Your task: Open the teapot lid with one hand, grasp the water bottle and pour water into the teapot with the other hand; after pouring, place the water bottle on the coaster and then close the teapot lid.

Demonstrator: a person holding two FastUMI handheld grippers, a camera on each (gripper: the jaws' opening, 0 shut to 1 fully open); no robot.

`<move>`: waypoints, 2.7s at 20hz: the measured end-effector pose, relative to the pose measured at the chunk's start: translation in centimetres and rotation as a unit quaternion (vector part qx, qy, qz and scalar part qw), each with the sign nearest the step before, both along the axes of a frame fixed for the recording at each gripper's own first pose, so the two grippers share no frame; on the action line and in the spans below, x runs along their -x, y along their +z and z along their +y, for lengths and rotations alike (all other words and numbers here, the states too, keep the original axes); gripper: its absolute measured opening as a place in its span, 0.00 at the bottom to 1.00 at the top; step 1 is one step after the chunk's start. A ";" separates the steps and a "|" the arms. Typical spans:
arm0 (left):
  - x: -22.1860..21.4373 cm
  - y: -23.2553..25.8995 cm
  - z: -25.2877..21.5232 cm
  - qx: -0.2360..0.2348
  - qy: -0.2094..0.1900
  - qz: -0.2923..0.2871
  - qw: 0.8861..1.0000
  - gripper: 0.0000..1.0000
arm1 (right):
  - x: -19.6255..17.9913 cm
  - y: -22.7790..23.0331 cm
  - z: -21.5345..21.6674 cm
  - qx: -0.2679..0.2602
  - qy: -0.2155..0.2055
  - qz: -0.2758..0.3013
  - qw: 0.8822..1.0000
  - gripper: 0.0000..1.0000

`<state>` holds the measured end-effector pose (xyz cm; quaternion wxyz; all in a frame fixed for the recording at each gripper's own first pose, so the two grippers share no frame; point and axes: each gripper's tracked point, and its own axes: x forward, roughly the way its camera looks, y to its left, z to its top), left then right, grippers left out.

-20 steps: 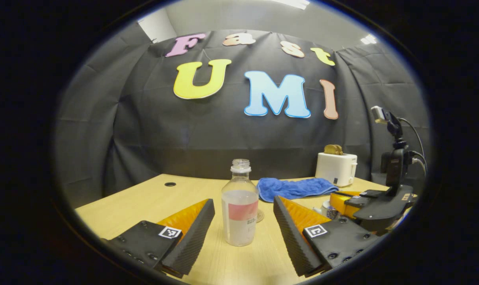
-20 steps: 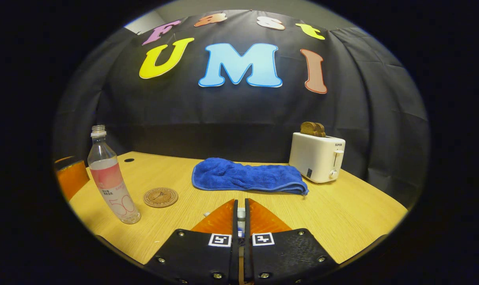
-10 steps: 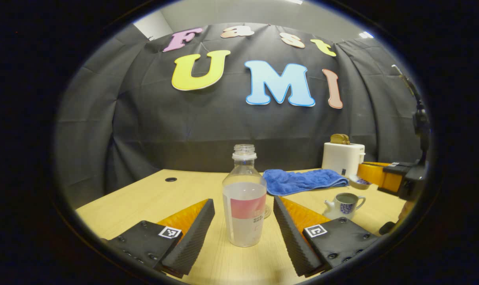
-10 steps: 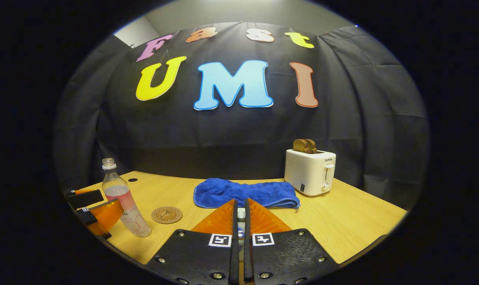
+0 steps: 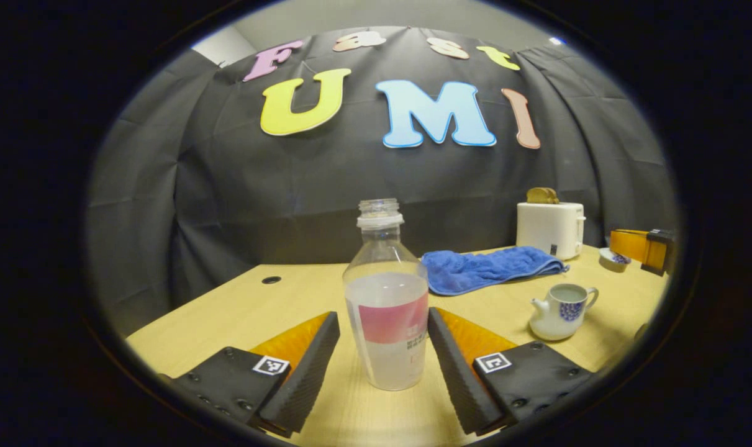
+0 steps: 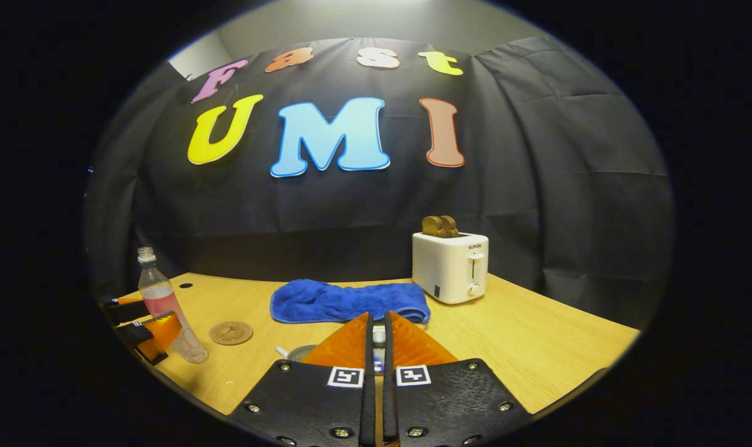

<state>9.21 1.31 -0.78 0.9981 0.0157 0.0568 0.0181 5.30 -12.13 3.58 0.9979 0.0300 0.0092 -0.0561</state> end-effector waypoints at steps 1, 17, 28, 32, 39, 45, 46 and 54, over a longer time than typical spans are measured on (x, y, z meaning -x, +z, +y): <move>-0.2 0.1 0.0 -0.004 0.001 -0.002 1.000 0.93 | 0.0 -0.3 -0.3 -0.003 -0.002 0.003 1.000 0.05; -1.5 4.4 -3.9 -0.380 -0.029 -0.025 0.924 0.87 | 1.5 -2.9 -3.9 -0.043 -0.017 0.010 0.999 0.05; -1.0 7.1 -8.8 -0.614 -0.077 -0.074 0.782 0.88 | 2.5 -2.2 -4.9 -0.063 -0.024 -0.013 0.998 0.05; -1.1 7.0 -9.7 -0.660 -0.090 -0.076 0.742 0.87 | 2.7 -1.7 -5.1 -0.067 -0.024 -0.023 0.997 0.05; -1.3 8.4 -10.3 -0.733 -0.094 -0.085 0.668 0.87 | 2.9 -1.7 -5.4 -0.078 -0.022 -0.025 0.996 0.05; -2.1 8.5 -10.7 -0.765 -0.099 -0.087 0.630 0.88 | 2.9 -1.7 -5.4 -0.079 -0.021 -0.028 0.996 0.05; -2.1 8.5 -10.8 -0.769 -0.100 -0.087 0.626 0.88 | 2.9 -1.7 -5.5 -0.079 -0.021 -0.028 0.996 0.05; -2.6 8.8 -11.2 -0.789 -0.109 -0.089 0.598 0.88 | 3.0 -1.7 -5.5 -0.080 -0.020 -0.027 0.996 0.05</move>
